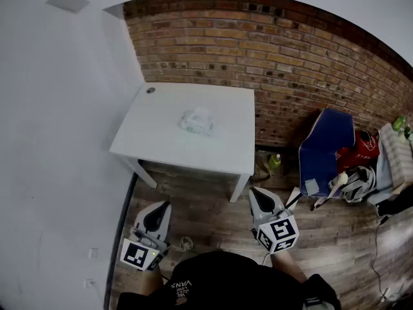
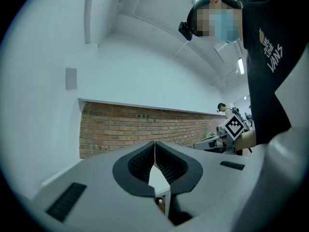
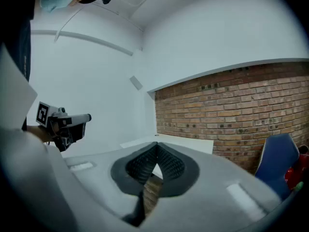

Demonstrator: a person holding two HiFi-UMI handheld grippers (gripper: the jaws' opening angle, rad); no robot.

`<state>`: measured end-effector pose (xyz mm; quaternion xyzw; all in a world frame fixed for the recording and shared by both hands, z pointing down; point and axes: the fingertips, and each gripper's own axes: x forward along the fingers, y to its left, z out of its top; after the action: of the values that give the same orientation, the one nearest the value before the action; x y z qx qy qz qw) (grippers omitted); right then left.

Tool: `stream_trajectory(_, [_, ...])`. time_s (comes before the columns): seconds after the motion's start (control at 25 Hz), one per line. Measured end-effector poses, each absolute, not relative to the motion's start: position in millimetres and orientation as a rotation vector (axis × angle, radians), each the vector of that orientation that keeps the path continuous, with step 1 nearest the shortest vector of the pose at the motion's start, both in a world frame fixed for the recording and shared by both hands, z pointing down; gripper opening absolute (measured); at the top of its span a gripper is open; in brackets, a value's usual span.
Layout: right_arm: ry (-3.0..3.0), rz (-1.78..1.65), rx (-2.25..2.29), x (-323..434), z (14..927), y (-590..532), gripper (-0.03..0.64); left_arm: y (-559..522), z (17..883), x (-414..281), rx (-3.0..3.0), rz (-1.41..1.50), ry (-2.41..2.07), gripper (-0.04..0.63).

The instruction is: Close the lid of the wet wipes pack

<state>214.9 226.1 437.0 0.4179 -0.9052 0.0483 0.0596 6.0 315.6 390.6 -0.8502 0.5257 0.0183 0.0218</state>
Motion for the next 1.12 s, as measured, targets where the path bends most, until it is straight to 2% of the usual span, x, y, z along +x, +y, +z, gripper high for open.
stream_trajectory(0.68, [-2.792,0.208,1.200,217,440,231,0.000,324,410,39,-2.700,0.001,1.604,0.006])
stream_trajectory(1.12, [-2.750,0.291,1.276,211,455,197,0.000,285,420,30,-2.777,-0.012,1.523,0.006])
